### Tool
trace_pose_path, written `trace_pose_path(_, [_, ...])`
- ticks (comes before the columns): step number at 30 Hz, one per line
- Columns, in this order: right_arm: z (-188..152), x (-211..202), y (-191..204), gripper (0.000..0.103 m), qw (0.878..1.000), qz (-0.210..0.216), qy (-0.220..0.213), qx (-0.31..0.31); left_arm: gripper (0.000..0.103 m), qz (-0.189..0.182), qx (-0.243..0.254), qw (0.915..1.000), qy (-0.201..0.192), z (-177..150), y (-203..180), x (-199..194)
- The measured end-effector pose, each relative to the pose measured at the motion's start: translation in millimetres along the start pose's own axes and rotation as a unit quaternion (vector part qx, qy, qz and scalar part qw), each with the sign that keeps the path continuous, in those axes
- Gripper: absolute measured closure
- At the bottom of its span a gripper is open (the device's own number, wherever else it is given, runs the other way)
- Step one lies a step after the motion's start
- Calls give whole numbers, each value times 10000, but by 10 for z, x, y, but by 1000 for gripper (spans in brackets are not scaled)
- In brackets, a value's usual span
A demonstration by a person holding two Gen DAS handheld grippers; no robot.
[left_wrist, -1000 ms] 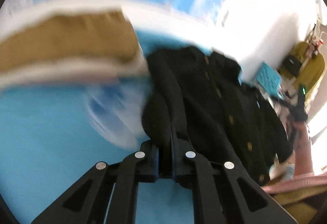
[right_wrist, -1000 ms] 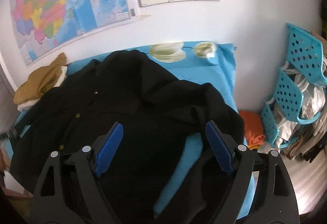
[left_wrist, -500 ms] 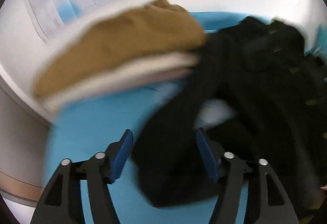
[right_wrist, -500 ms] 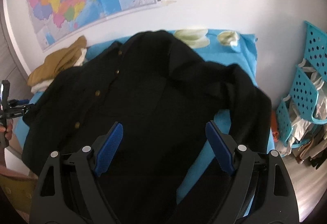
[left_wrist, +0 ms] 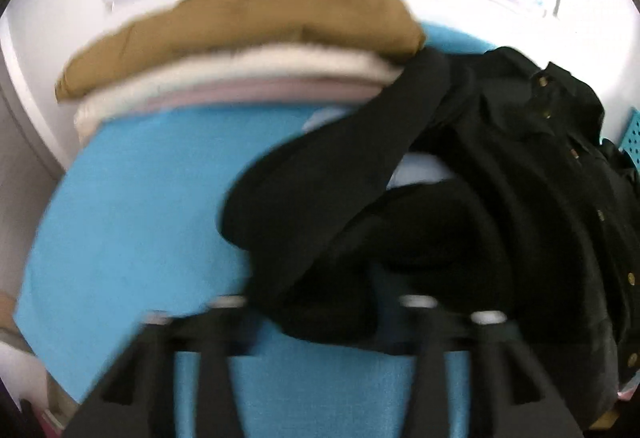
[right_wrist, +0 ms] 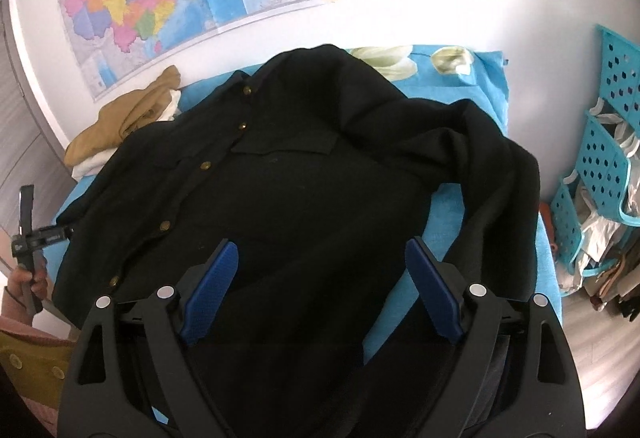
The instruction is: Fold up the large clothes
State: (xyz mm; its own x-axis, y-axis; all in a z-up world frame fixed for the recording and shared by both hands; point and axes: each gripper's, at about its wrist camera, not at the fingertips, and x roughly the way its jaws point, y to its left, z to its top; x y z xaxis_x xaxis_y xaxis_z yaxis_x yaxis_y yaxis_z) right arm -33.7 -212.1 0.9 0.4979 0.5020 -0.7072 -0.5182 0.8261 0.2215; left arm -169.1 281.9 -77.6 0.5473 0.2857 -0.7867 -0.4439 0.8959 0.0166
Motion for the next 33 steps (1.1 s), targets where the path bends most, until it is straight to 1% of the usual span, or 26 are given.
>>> trace_pose_path(2, [7, -56, 20, 18, 10000, -22, -57, -57, 92, 351, 291, 9984, -325, 114, 32, -176])
trace_pose_path(3, [9, -78, 27, 18, 9999, -28, -67, -82, 92, 782, 431, 9949, -459, 183, 81, -255])
trace_pose_path(4, [7, -105, 36, 18, 9999, -52, -83, -116, 92, 1644, 698, 9821, -603, 270, 115, -322])
trace_pose_path(6, [-9, -131, 54, 18, 9998, -78, -64, -191, 80, 2501, 953, 9614, -640, 360, 139, -375])
trace_pose_path(7, [-34, -131, 71, 18, 9996, -100, 9, -265, 69, 2809, 992, 9529, -569, 413, 175, -374])
trace_pose_path(8, [-54, -124, 79, 18, 9994, -121, 76, -310, 49, 2972, 1034, 9478, -520, 431, 181, -360])
trace_pose_path(9, [-84, -113, 92, 18, 9991, -140, 170, -360, 36, 3143, 1075, 9421, -449, 434, 175, -335])
trace_pose_path(10, [-111, -101, 96, 18, 9988, -135, 259, -400, 20, 3120, 1035, 9435, -418, 421, 163, -337])
trace_pose_path(12, [-195, -52, 90, 18, 9972, -119, 563, -482, 17, 2093, 742, 9741, -425, 391, 160, -402])
trace_pose_path(13, [-242, -26, 65, 18, 9961, -191, 707, -483, 17, 1344, 592, 9883, -412, 351, 155, -447])
trace_pose_path(14, [-282, -16, 24, 18, 9956, -158, 826, -403, 17, 565, 506, 9960, -471, 292, 105, -488])
trace_pose_path(15, [-306, -17, -11, 18, 9955, 3, 905, -282, 17, -124, 514, 9974, -494, 230, 23, -508])
trace_pose_path(16, [-347, -21, -68, 15, 9941, 261, 1044, -99, 17, -806, 553, 9943, -427, 170, -79, -500])
trace_pose_path(17, [-380, -23, -90, 14, 9930, 312, 1137, -59, 17, -1231, 582, 9901, -350, 89, -126, -508])
trace_pose_path(18, [-420, -23, -86, 13, 9924, 159, 1213, -151, 17, -1616, 646, 9844, -252, 40, -227, -480])
trace_pose_path(19, [-442, -27, -74, 12, 9920, 182, 1238, -187, 17, -2024, 762, 9762, -125, -28, -361, -434])
trace_pose_path(21, [-492, -5, -48, 15, 9908, 480, 1256, -178, 15, -2383, 881, 9671, 117, -119, -564, -326])
trace_pose_path(22, [-524, 27, -15, 26, 9906, 480, 1257, -261, 15, -2514, 893, 9635, 235, -175, -646, -273])
trace_pose_path(23, [-546, 47, 9, 37, 9912, 258, 1226, -417, 15, -2674, 880, 9588, 385, -204, -711, -195])
trace_pose_path(24, [-560, 55, 17, 55, 9914, 62, 1189, -535, 15, -2787, 834, 9556, 470, -201, -743, -125])
trace_pose_path(25, [-553, 14, -41, 73, 9932, 37, 1077, -441, 15, -2906, 789, 9520, 550, -213, -774, -85])
trace_pose_path(26, [-531, -52, -146, 80, 9951, 152, 963, -171, 15, -3047, 764, 9473, 625, -218, -784, -70])
trace_pose_path(27, [-496, -192, -284, 85, 9973, 103, 714, 106, 15, -3074, 735, 9464, 660, -225, -792, -69])
trace_pose_path(29, [-461, -411, -457, 87, 9982, -395, 352, 284, 15, -3031, 754, 9473, 710, -261, -809, -112])
trace_pose_path(30, [-468, -488, -565, 90, 9976, -456, 254, 460, 15, -2991, 767, 9486, 699, -254, -827, -105])
trace_pose_path(33, [-561, -384, -668, 89, 9959, -435, 479, 632, 14, -2943, 707, 9501, 757, -264, -867, -81])
